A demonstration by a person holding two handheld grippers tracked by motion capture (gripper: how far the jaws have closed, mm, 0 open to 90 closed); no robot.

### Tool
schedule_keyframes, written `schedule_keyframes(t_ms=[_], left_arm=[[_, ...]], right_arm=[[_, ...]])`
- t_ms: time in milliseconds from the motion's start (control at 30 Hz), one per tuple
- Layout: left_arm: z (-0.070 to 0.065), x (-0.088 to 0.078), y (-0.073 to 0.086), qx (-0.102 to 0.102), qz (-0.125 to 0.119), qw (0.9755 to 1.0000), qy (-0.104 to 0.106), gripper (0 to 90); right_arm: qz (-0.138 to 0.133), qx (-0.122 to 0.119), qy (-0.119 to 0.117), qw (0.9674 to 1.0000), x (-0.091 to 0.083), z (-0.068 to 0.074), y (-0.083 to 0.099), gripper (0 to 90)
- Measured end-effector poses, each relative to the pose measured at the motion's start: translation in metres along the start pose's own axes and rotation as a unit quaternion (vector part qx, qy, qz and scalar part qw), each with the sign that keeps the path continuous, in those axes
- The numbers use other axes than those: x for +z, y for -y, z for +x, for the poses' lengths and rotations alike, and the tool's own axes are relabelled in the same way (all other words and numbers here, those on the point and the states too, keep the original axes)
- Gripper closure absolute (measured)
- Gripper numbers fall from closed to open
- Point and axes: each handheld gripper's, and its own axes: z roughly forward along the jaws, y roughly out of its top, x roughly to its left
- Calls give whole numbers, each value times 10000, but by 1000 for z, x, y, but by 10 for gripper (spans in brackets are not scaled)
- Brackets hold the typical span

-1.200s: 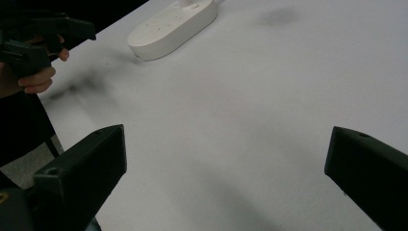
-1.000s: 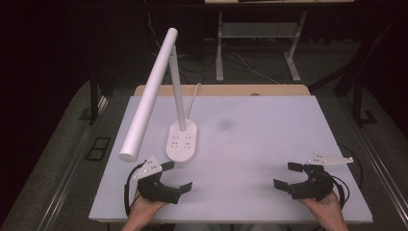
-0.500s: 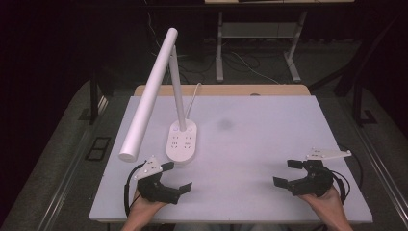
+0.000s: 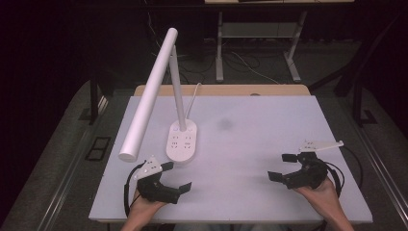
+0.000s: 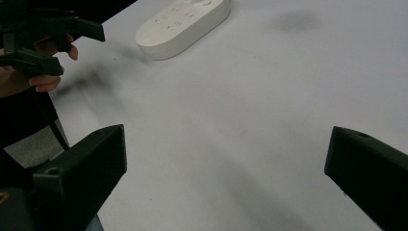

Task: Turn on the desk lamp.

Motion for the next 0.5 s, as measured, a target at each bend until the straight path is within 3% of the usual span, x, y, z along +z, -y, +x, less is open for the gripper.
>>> schedule_keyframes(t_ms=[500], left_arm=[[0, 0, 0, -25, 19, 10000, 3, 0]], right_arm=[[112, -175, -92, 9997, 11, 0, -28, 8]])
